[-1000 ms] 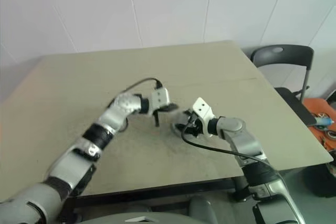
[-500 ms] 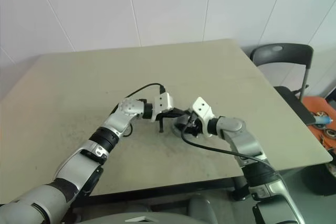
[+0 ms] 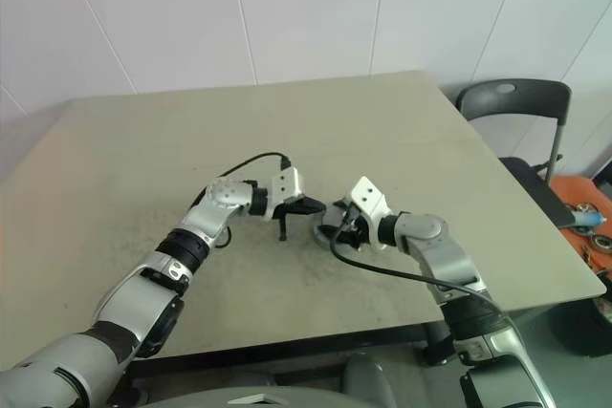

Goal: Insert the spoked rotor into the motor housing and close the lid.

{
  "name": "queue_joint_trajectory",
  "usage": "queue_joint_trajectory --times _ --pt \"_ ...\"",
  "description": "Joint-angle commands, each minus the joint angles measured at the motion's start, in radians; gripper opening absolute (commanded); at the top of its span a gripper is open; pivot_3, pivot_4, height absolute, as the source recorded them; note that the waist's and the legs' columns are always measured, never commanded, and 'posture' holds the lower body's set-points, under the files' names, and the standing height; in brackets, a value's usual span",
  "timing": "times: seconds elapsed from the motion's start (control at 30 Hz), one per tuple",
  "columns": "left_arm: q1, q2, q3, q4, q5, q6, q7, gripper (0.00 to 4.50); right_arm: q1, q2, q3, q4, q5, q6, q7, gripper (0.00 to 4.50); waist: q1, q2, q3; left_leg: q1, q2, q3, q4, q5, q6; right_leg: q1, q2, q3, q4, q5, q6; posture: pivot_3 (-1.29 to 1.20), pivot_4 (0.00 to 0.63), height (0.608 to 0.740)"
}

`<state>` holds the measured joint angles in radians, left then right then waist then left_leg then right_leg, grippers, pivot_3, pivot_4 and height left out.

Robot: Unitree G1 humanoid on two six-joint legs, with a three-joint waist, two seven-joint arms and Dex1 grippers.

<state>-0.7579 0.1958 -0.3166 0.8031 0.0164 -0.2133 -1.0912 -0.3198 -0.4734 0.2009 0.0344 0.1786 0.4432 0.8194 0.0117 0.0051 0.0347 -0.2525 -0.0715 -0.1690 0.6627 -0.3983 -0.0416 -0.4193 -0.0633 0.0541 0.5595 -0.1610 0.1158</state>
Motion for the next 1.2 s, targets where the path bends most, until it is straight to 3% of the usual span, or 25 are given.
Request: queue_joint_trajectory --times 0.03,0.53,0.57,0.67,1.2 --pt "-0.002 -0.002 -0.004 -0.044 -0.01 0.022 -0.051 0.0 0.009 -0.001 0.006 0.016 -0.023 0.013 -0.02 3.07 -0.001 0.0 0.0 0.0 0.0 0.0 0.0 0.0 0.0 0.0 0.0 0.0 0.0 0.0 0.0 0.0 0.0 0.74" --pt "0.018 0.037 -0.077 -0.037 0.102 0.051 -0.002 0.0 0.014 -0.001 0.001 0.0 -0.006 0.025 -0.02 3.07 -0.001 0.0 0.0 0.004 0.0 -0.001 0.0 0.0 0.0 0.009 0.0 0.0 -0.001 -0.001 0.0 0.0 0.0 0.74" --pt "0.021 0.034 -0.074 -0.04 0.097 0.054 0.0 0.0 0.016 -0.003 0.0 -0.008 0.002 0.033 -0.011 3.8 -0.001 0.0 0.0 0.004 0.0 -0.001 0.0 0.0 0.0 0.009 0.0 -0.001 -0.001 -0.001 0.001 0.0 0.0 0.74" --pt "0.035 0.031 -0.068 -0.054 0.082 0.066 -0.002 0.0 0.02 0.001 -0.011 -0.025 0.016 0.046 -0.009 4.47 0.0 0.0 0.0 0.004 0.0 -0.001 0.0 0.0 0.0 0.009 0.0 -0.001 -0.001 -0.001 0.001 0.0 0.0 0.74" --pt "0.079 0.036 -0.053 -0.144 0.037 0.137 -0.073 0.0 -0.018 -0.017 -0.145 -0.035 0.138 0.095 0.018 4.47 0.002 0.0 0.0 0.001 0.0 -0.002 0.0 -0.001 0.001 0.006 0.0 -0.001 -0.001 -0.001 0.001 0.0 0.0 0.74"
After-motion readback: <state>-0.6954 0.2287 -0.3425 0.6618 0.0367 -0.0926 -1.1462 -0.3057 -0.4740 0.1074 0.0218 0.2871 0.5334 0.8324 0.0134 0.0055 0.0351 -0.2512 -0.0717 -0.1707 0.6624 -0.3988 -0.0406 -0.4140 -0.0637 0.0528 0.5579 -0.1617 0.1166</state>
